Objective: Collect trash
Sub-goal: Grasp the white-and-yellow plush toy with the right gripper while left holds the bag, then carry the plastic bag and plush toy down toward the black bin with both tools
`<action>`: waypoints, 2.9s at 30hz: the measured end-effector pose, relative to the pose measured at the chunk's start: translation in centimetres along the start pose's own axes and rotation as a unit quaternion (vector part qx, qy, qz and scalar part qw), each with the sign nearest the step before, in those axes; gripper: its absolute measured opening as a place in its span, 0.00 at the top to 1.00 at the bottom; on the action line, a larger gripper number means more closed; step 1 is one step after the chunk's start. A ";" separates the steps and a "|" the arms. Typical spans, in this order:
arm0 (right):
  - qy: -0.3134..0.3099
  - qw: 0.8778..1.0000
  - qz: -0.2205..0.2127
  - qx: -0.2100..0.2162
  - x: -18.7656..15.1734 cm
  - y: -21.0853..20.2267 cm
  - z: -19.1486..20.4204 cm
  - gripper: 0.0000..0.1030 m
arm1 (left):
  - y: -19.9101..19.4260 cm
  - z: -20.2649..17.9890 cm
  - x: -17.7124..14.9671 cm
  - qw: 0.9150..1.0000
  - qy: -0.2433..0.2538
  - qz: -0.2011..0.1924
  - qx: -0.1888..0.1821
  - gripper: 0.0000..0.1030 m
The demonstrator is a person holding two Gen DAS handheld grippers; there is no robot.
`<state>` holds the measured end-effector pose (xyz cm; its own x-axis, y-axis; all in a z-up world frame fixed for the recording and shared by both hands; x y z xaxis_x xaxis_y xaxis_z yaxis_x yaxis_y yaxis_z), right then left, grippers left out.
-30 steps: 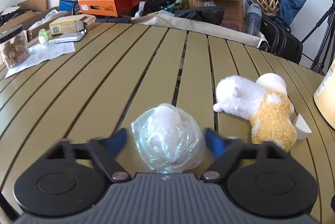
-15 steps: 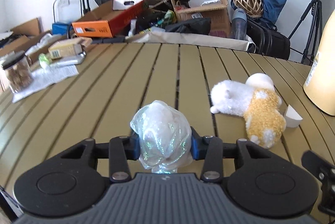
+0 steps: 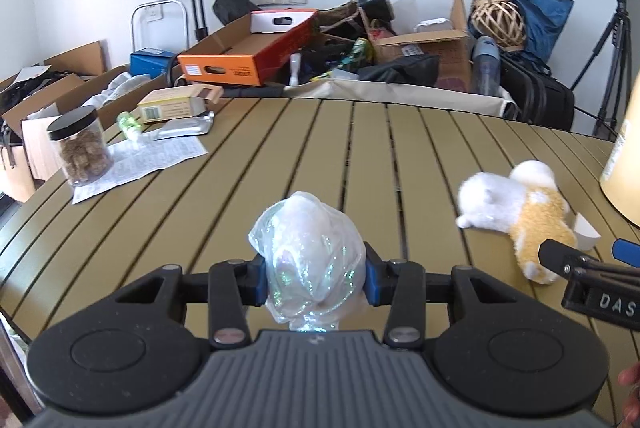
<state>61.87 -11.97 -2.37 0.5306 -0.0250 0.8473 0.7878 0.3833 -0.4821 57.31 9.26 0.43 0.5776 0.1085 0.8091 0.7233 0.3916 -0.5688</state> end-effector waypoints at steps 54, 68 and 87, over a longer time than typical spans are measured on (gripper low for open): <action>0.026 0.999 0.044 -0.005 0.0 1.7 -1.3 0.54 | -2.6 -0.3 -1.3 1.000 0.012 -0.007 -0.015 0.58; -0.012 0.999 0.013 0.030 -0.9 -7.3 2.2 0.54 | -8.7 1.3 -2.6 0.999 0.013 -0.032 -0.031 0.58; -0.053 0.996 -0.008 0.068 -6.1 -18.7 5.1 0.54 | -15.7 4.8 -9.3 0.997 -0.001 -0.022 -0.069 0.58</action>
<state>42.32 -14.26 2.62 0.4763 0.0624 0.8770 0.7429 0.5050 -0.4394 38.75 6.54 2.51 0.5428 0.0966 0.8343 0.7937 0.2659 -0.5472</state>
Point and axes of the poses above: each gripper's, at about its wrist camera, not at the fingertips, and y roughly the way its jaws point, z to its left, x to its top, the point moved 7 cm from there along y, roughly the way its jaws point, and after that the axes turned 12 degrees about x, right-handed, at the moved point
